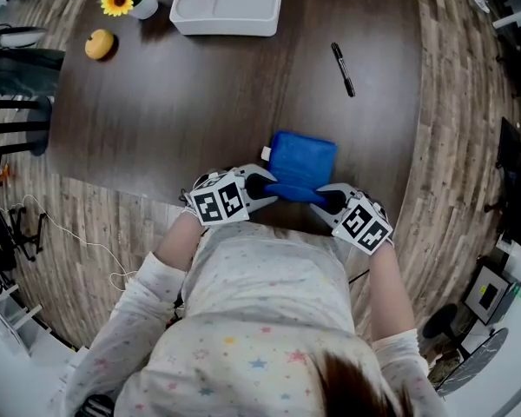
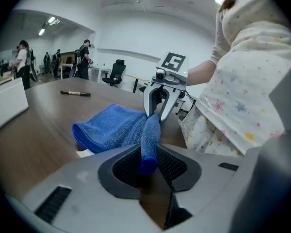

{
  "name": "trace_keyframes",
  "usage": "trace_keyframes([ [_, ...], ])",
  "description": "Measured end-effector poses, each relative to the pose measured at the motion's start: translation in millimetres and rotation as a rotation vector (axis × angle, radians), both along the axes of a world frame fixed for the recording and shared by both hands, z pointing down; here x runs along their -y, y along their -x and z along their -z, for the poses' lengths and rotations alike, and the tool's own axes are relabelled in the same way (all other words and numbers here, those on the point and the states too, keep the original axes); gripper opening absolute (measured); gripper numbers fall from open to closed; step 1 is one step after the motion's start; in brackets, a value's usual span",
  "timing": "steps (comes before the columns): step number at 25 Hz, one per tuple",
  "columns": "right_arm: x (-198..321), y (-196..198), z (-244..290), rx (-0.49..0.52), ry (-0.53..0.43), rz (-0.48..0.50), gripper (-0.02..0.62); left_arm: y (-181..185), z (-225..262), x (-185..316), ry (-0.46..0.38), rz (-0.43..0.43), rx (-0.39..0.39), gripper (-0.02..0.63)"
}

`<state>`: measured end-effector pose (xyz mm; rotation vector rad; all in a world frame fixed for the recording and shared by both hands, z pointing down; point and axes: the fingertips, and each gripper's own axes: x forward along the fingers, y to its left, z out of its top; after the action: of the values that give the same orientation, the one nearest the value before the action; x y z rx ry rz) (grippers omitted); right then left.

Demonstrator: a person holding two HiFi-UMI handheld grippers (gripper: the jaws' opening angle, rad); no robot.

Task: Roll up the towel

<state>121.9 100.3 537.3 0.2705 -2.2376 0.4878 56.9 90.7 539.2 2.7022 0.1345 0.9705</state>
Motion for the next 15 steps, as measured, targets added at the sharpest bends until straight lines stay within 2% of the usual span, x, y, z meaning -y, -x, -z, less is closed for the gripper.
trace_keyframes([
  [3, 2, -2, -2, 0.013, 0.072, -0.038, 0.081, 2, 8, 3, -0.117, -0.002, 0.000, 0.135],
  [5, 5, -2, -4, 0.022, 0.133, -0.067, 0.080, 3, 20, 8, -0.171, 0.005, -0.031, 0.152],
  [8, 10, -4, -4, 0.059, 0.223, -0.122, 0.077, 0, 42, 8, -0.191, -0.006, -0.111, 0.152],
  [10, 12, -5, -4, 0.085, 0.266, -0.157, 0.075, -5, 45, 0, -0.174, -0.046, -0.131, 0.152],
  [12, 14, -6, -4, 0.106, 0.296, -0.187, 0.075, -9, 33, -9, -0.168, -0.094, -0.092, 0.150],
  [15, 15, -6, -3, 0.121, 0.319, -0.207, 0.075, -11, 4, -12, -0.226, -0.124, 0.007, 0.174],
])
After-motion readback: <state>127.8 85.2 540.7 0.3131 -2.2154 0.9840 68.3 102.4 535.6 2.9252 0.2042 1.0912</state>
